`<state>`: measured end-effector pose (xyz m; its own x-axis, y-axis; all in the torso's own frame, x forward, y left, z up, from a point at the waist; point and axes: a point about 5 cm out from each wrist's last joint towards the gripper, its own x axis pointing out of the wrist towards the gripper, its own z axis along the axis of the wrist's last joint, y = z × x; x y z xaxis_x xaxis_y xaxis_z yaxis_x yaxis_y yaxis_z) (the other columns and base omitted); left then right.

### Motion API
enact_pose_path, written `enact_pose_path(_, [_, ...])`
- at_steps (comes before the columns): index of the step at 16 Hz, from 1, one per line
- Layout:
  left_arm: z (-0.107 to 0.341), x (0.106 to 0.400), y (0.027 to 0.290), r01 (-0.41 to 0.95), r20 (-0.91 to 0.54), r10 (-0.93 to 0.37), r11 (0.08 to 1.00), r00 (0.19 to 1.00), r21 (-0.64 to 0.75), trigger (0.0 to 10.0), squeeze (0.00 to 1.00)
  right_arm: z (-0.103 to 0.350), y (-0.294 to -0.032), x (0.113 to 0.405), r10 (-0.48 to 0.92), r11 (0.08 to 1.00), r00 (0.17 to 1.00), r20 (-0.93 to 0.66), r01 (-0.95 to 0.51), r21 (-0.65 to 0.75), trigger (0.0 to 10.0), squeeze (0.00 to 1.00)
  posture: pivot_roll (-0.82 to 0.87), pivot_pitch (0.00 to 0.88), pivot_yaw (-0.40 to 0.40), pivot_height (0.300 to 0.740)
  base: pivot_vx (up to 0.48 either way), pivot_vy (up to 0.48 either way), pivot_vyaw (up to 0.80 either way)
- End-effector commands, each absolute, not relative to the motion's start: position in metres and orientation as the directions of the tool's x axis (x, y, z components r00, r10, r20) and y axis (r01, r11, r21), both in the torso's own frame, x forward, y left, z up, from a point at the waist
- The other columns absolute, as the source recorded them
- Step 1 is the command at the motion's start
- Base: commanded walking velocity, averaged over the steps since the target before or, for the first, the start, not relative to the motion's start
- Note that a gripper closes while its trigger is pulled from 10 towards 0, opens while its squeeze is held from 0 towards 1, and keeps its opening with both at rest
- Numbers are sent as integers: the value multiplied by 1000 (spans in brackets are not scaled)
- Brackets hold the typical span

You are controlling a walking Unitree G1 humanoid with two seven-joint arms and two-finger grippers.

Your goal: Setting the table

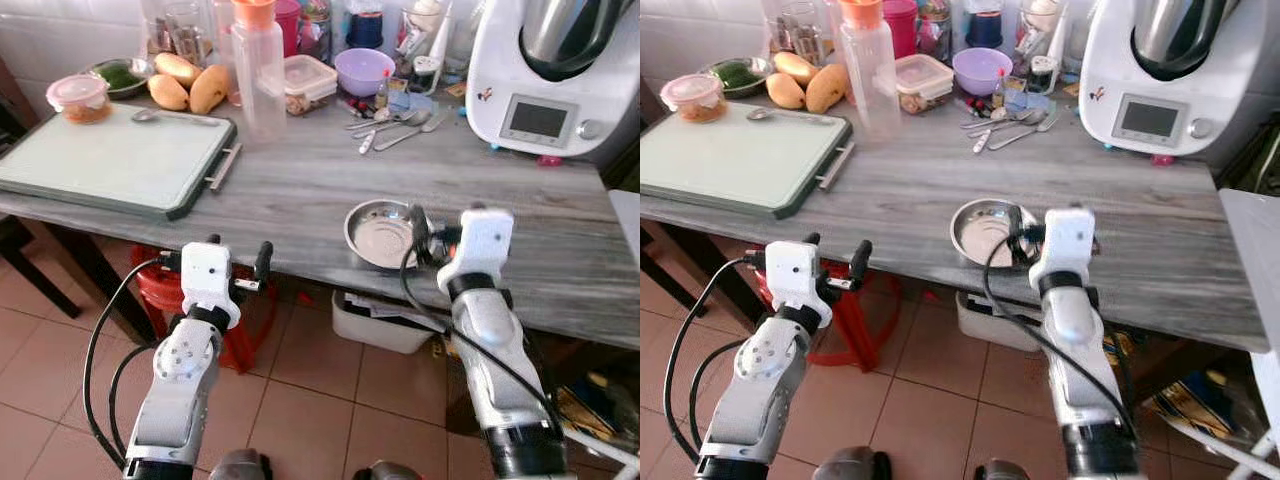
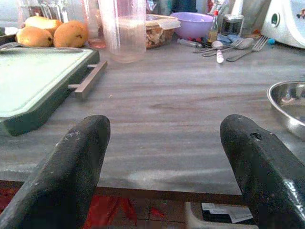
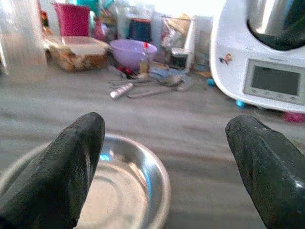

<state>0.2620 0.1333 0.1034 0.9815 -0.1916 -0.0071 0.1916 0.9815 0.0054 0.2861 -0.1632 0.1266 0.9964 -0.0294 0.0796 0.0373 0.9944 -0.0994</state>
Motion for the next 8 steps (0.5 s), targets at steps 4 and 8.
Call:
enact_pose_path(4, [106, 267, 135, 164, -3, -164, 986, 986, -2, 10000, 0, 126, -166, 276, -44, 994, 994, 96, 53, -92, 10000, 0, 14, 0, -13, 740, 0, 0, 0])
enact_pose_path(8, [108, 268, 134, 168, 4, -168, 986, 986, -7, 10000, 0, 121, -171, 263, -56, 997, 996, 71, 60, -54, 10000, 0, 7, 0, -9, 740, 0, 0, 0])
